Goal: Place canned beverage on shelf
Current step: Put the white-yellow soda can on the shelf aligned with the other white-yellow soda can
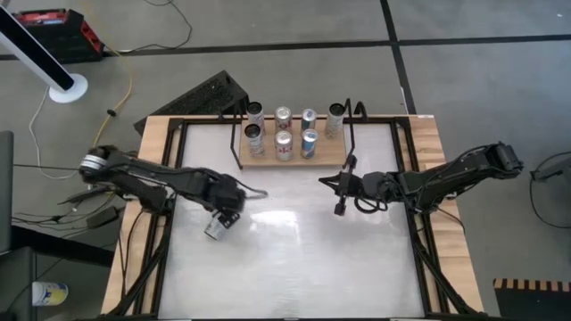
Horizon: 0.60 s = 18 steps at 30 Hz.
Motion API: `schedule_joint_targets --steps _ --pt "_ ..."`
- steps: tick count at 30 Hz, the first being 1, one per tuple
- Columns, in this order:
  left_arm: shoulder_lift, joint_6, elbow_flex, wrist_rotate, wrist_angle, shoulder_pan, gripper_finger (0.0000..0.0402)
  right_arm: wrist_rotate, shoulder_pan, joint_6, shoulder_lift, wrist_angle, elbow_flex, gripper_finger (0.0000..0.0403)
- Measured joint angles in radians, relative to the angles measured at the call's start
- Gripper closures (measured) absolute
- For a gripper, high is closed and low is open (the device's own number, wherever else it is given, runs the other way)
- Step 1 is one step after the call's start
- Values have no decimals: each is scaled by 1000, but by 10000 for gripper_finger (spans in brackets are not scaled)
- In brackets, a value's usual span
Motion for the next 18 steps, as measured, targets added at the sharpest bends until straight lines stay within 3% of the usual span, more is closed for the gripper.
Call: schedule_joint_targets --steps 5,10,14,18 --pt "-164 -98 -291 78 242 34 80 -19 0 9 0 30 0 376" --pt "-207 -141 -490 114 458 31 80 -19 0 5 0 38 0 376" --pt "-187 -167 -584 125 590 30 80 -19 0 4 0 38 0 376" --pt "-141 -172 -591 127 588 22 96 -19 0 4 0 33 0 376"
